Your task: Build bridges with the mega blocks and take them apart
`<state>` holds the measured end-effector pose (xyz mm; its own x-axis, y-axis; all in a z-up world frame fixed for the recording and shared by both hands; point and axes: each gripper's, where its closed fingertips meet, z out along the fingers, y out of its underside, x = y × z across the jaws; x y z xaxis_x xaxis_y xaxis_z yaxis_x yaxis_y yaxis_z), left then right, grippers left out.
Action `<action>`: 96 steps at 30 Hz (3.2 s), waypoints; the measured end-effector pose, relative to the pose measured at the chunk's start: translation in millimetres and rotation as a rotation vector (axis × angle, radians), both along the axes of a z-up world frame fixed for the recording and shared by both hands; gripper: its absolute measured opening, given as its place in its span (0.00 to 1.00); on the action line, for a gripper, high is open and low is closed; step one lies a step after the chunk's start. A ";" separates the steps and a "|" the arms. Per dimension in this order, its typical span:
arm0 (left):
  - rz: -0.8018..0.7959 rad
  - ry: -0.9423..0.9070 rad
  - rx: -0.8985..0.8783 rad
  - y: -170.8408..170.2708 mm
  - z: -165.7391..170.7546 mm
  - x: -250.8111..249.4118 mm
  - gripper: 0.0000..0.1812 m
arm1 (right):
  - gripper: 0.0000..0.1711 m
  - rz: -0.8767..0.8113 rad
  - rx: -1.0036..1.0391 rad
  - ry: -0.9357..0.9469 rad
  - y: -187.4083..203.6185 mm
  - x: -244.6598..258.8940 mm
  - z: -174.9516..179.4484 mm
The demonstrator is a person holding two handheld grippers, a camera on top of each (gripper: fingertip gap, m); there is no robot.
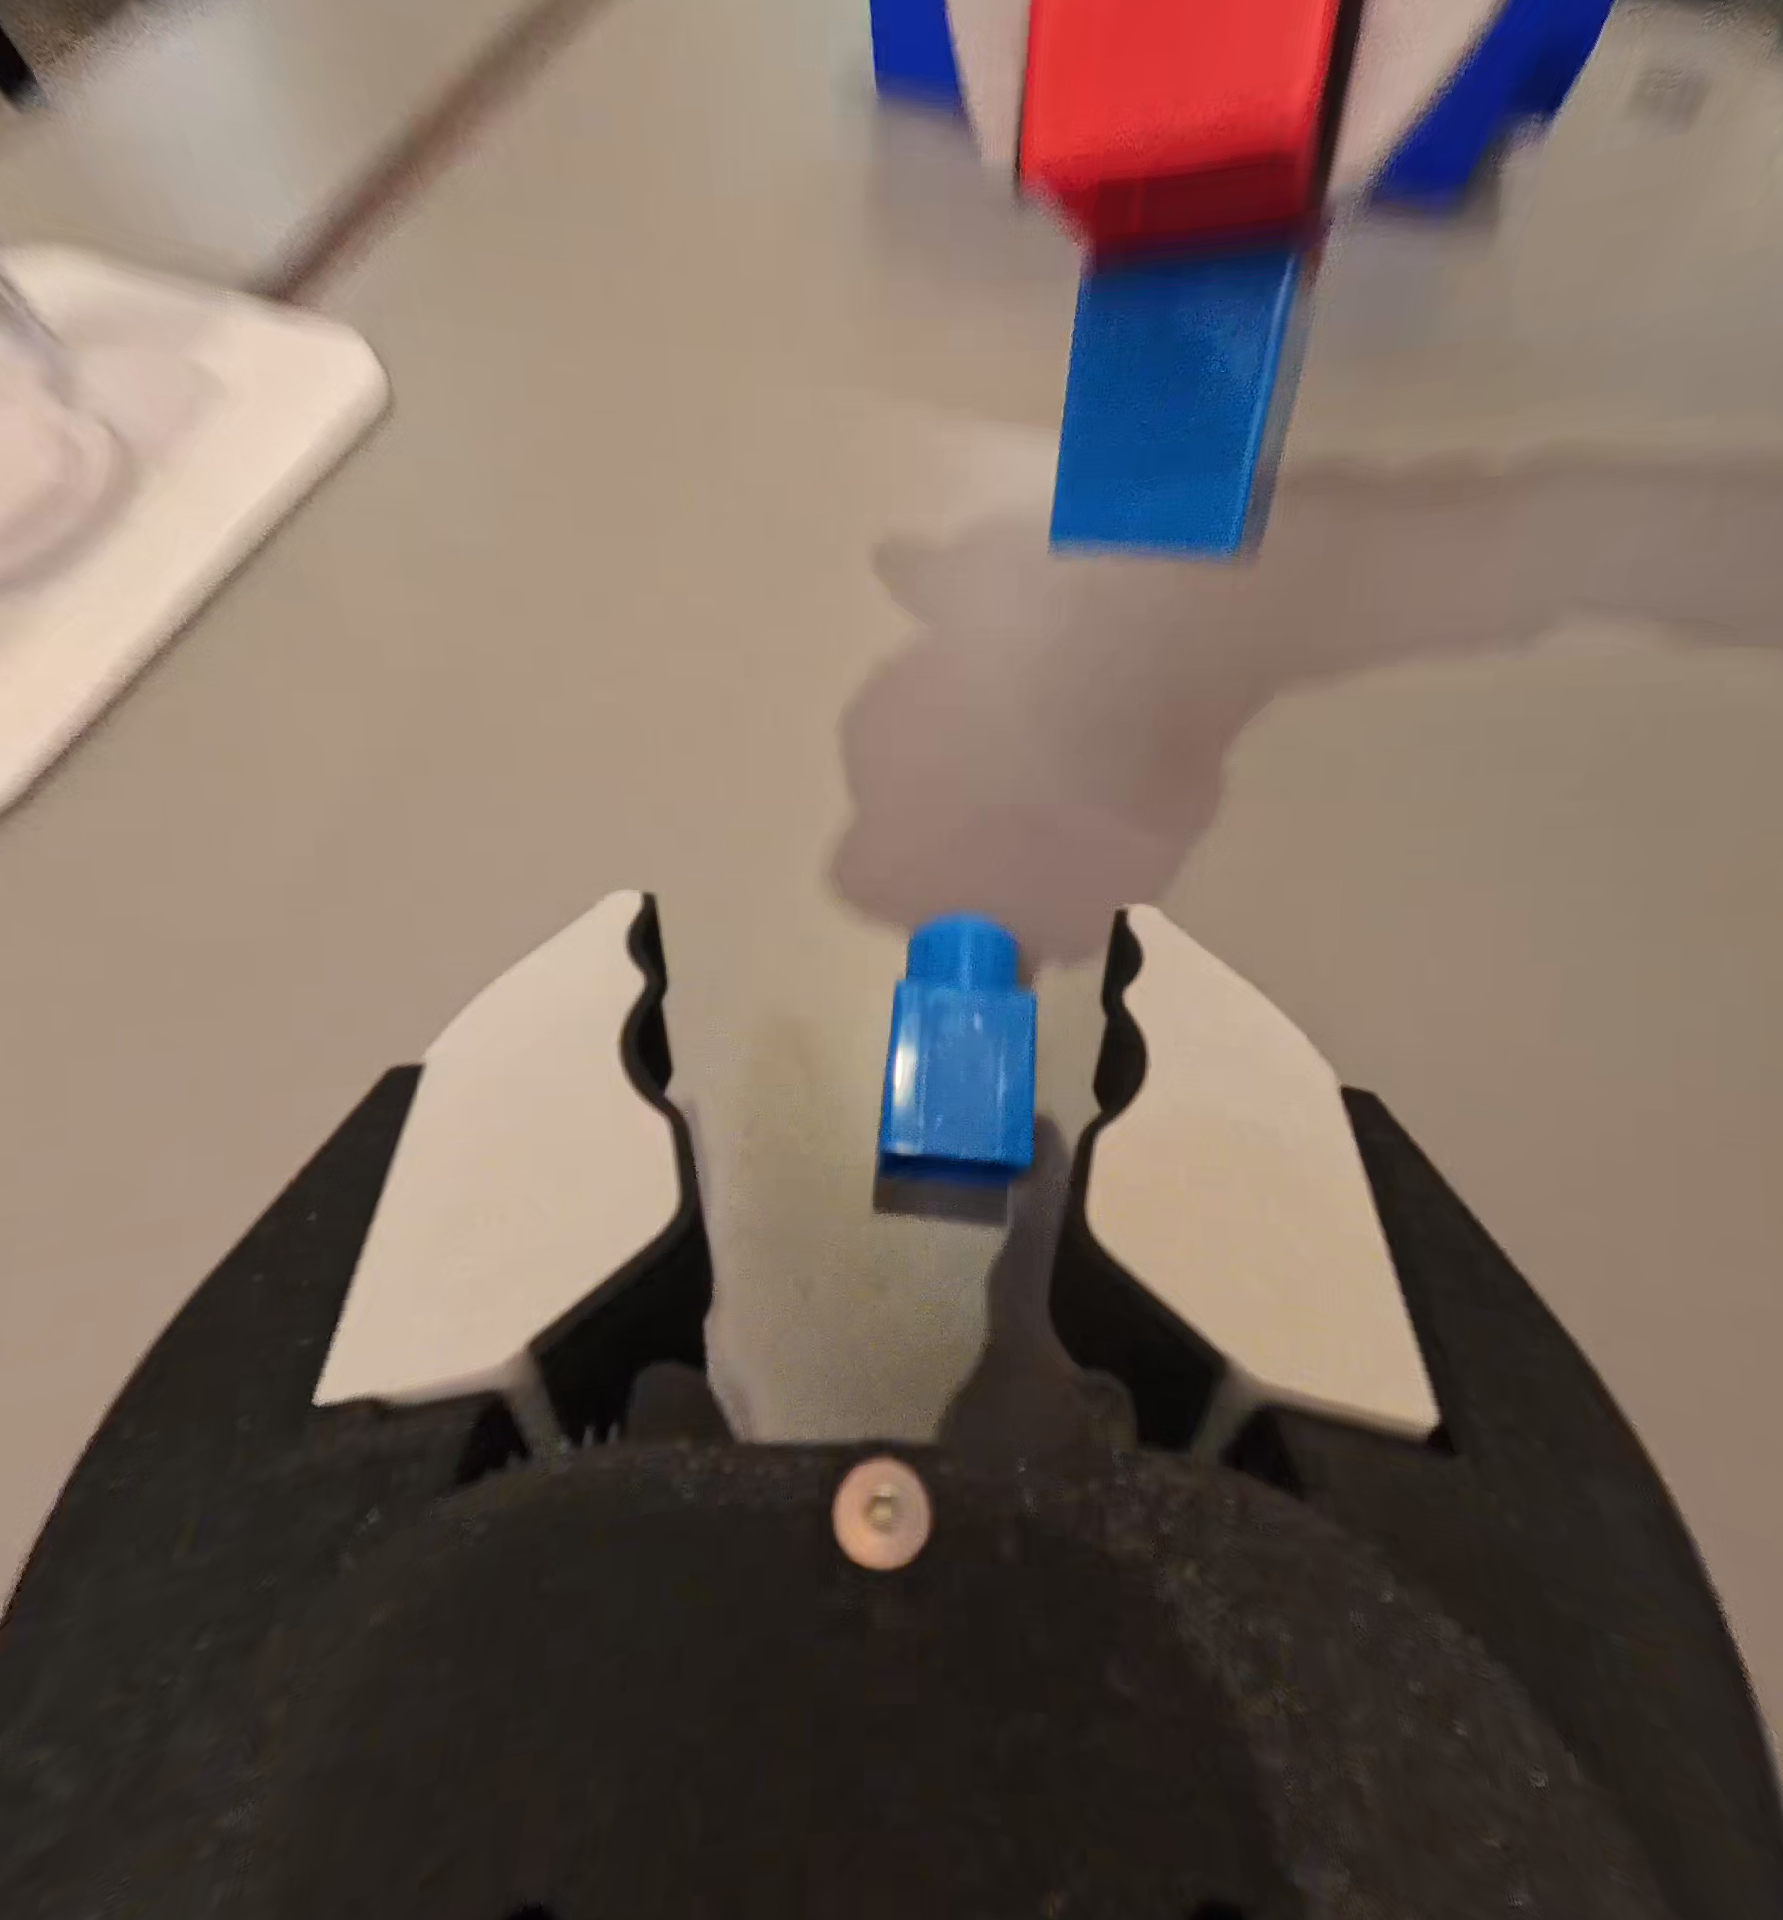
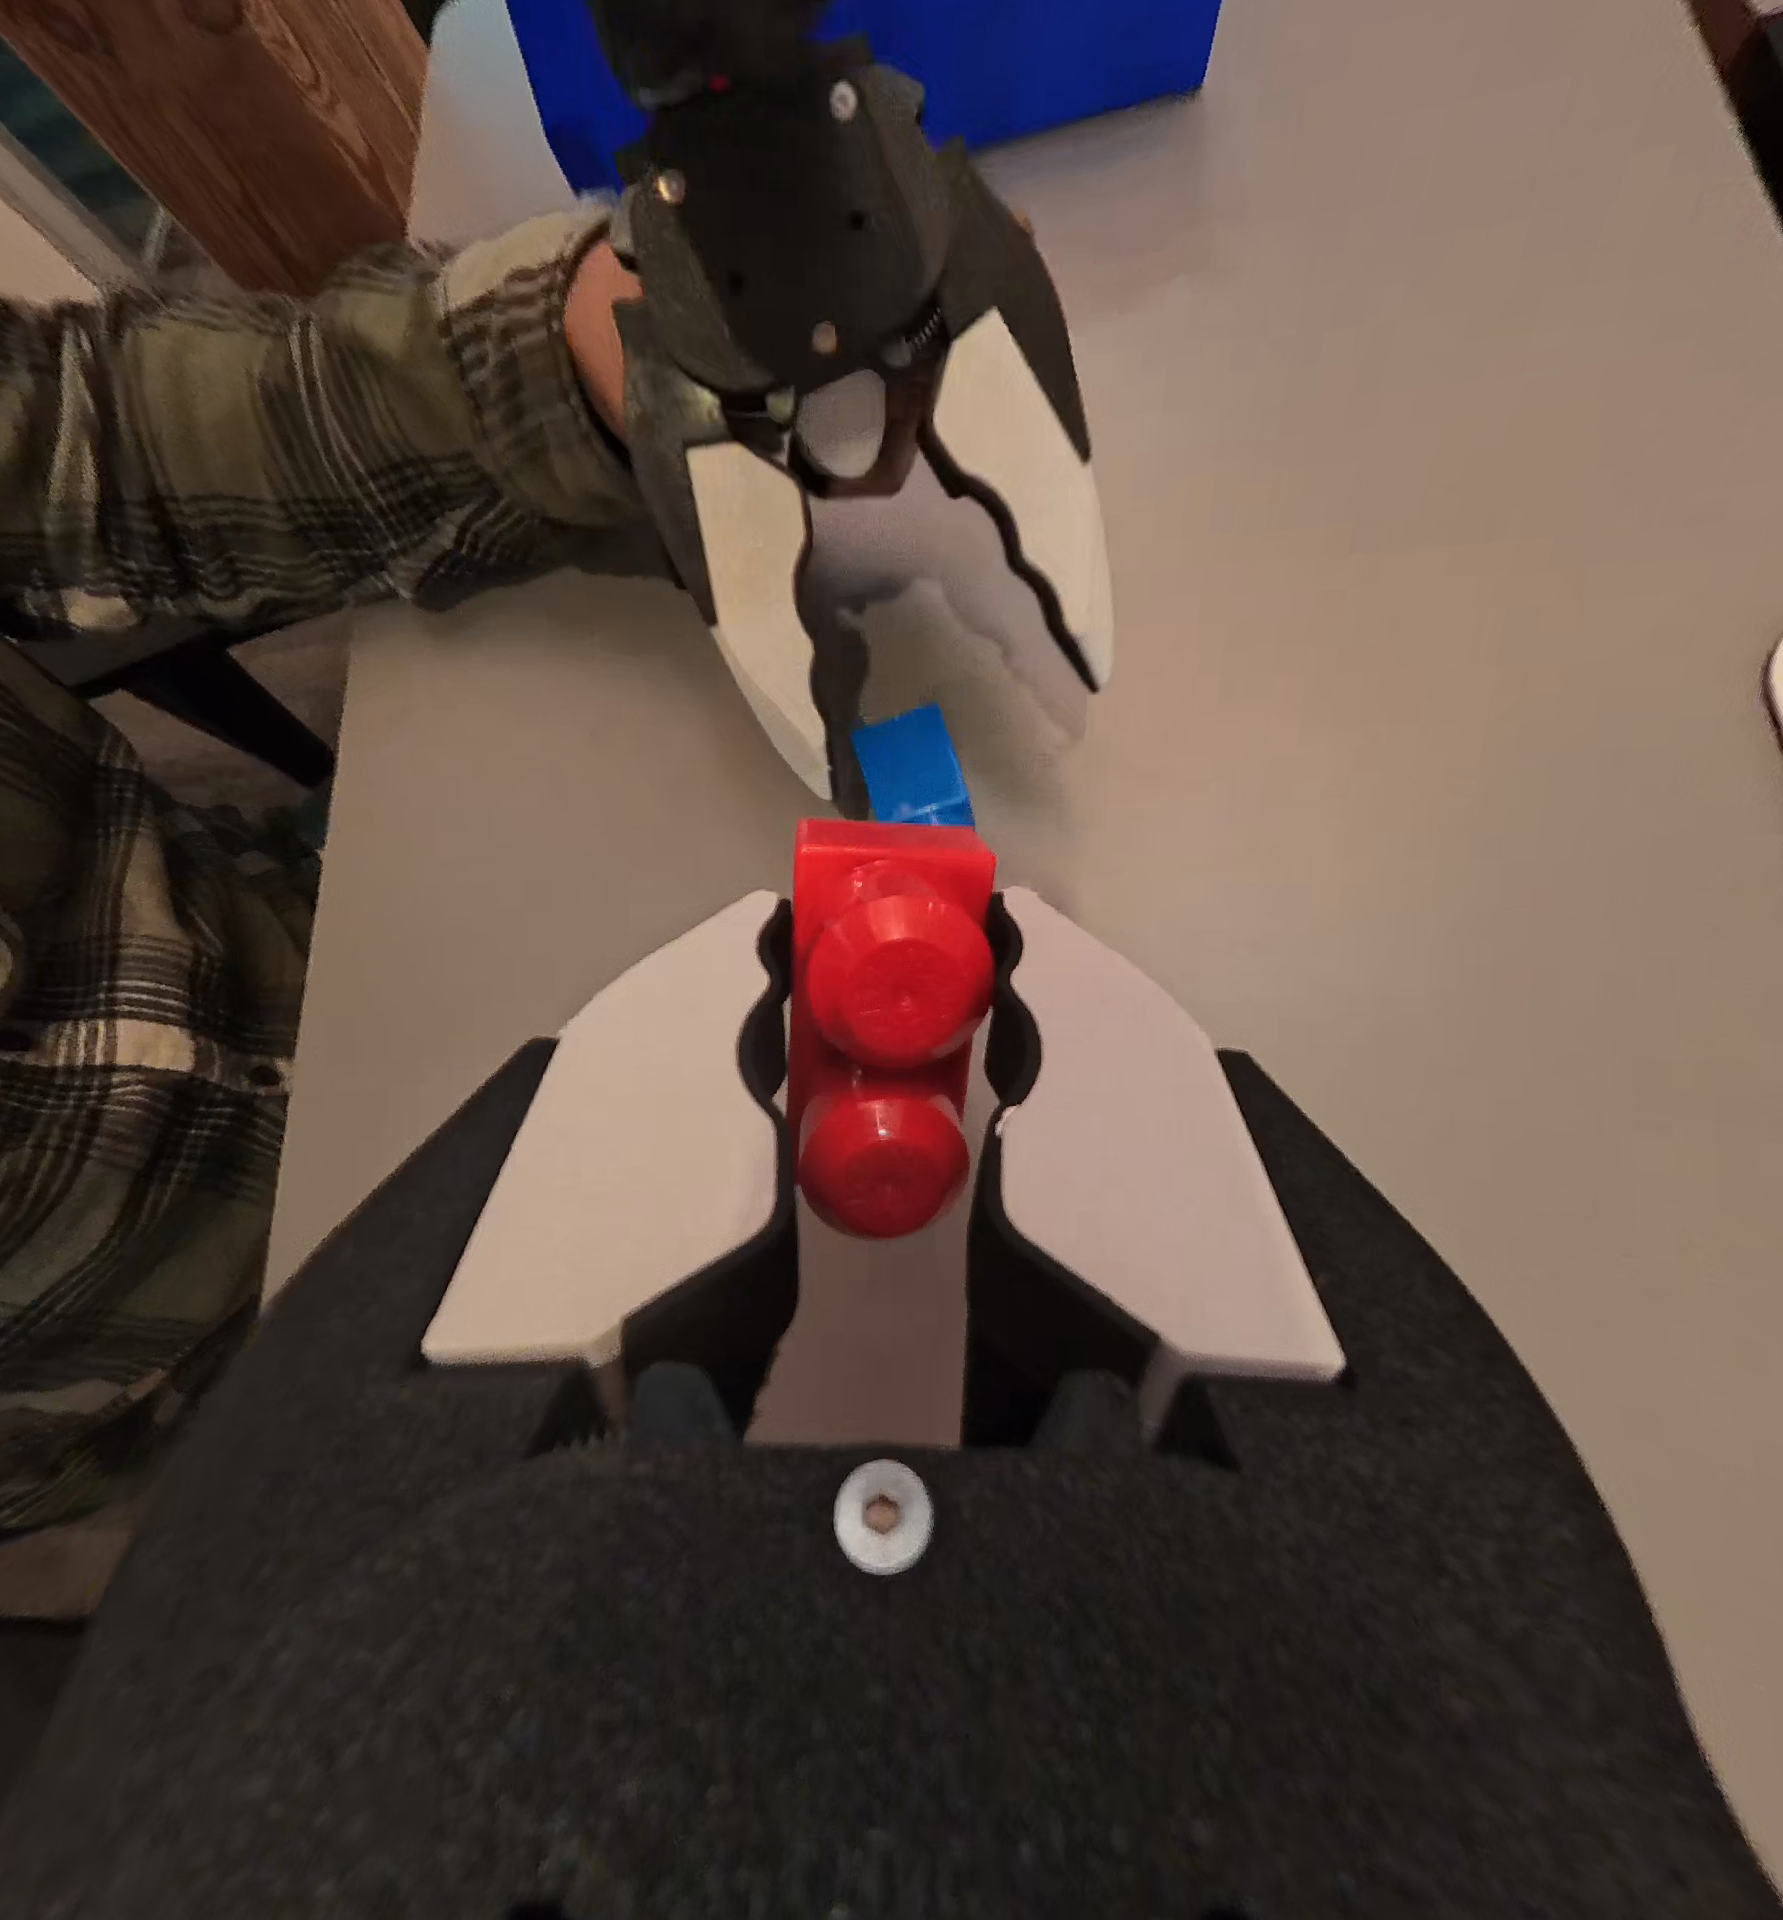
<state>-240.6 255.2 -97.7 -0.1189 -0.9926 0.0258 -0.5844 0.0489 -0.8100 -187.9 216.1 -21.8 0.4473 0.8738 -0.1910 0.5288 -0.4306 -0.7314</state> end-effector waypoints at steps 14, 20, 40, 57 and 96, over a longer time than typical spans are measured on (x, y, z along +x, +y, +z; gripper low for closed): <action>-0.028 -0.466 -0.213 -34.8 73.0 30.4 0.50 | 0.20 -0.026 0.130 0.272 15.8 -31.7 39.6; -0.082 -0.493 -0.218 -41.9 76.6 27.1 0.22 | 0.20 -0.001 0.119 0.340 15.8 -44.3 38.6; -0.042 -0.433 -0.102 -26.2 72.5 7.1 0.20 | 0.20 -0.531 0.115 -0.156 -31.2 192.1 65.8; -0.069 -0.392 -0.064 -34.0 64.6 13.2 0.21 | 0.21 -1.216 -0.409 -0.506 -182.9 449.4 -78.3; -0.145 -0.403 -0.114 -47.5 67.1 11.7 0.21 | 0.32 0.007 0.277 0.061 -10.4 -29.5 8.5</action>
<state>-228.9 207.7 -30.6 -0.2794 -0.9584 0.0575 -0.2140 0.0038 -0.9768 -217.4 205.7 -13.3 0.4358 0.8996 0.0286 0.4824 -0.2066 -0.8512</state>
